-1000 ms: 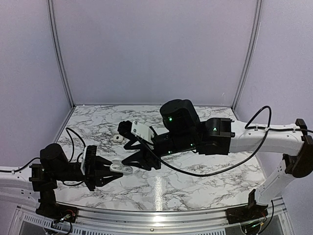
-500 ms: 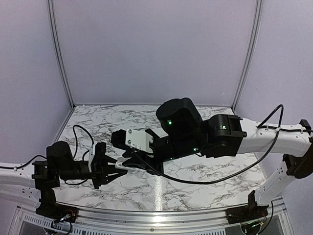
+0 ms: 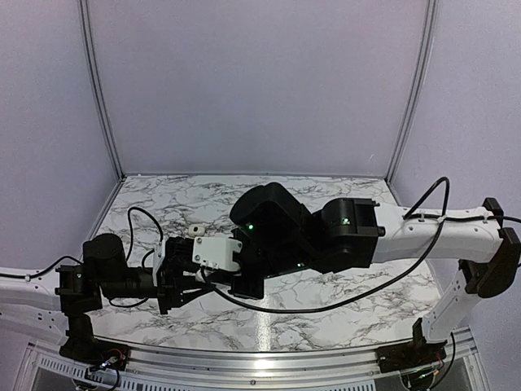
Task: Insert the wireless bluetooth earbuds into the charging case
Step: Adjust the left earbud in the left side groove of the charging case.
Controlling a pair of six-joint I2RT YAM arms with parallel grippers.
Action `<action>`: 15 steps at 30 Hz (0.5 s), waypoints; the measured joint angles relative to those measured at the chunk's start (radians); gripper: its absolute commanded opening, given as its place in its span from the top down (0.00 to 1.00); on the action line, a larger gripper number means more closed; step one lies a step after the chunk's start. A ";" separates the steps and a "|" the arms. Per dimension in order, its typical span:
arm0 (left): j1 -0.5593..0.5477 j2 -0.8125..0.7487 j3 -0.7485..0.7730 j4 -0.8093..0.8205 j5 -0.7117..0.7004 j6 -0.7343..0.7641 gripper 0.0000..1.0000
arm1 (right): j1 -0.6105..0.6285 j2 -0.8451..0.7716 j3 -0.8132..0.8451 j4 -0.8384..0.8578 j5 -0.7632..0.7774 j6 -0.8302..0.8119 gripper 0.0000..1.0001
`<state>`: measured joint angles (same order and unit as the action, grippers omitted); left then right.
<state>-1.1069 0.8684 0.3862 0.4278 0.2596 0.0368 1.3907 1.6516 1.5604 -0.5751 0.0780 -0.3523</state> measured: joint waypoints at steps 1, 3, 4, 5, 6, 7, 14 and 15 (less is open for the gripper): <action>0.000 0.000 0.000 -0.001 0.000 0.000 1.00 | 0.002 0.003 0.000 -0.007 0.007 -0.001 0.81; 0.000 0.002 0.000 -0.002 0.000 0.000 1.00 | 0.003 0.010 0.001 -0.017 0.018 -0.002 0.81; 0.000 0.003 0.000 -0.005 0.000 0.000 1.00 | 0.004 0.012 0.003 -0.022 0.022 -0.004 0.81; 0.000 0.004 0.000 -0.008 0.000 0.000 1.00 | 0.004 0.016 0.006 -0.028 0.026 -0.005 0.82; 0.000 0.005 0.000 -0.008 0.000 0.000 1.00 | 0.004 0.019 0.012 -0.031 0.030 -0.008 0.82; 0.000 0.008 0.000 -0.009 0.000 0.000 1.00 | 0.004 0.024 0.018 -0.032 0.035 -0.008 0.82; 0.000 0.030 0.010 -0.016 -0.003 0.005 1.00 | 0.004 0.036 0.034 -0.044 0.048 -0.016 0.85; 0.000 0.031 0.010 -0.016 -0.003 0.005 1.00 | 0.004 0.037 0.036 -0.047 0.048 -0.016 0.86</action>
<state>-1.1069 0.8989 0.3965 0.4118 0.2565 0.0418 1.3945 1.6886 1.5967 -0.6216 0.1261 -0.3687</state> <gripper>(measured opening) 0.251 0.167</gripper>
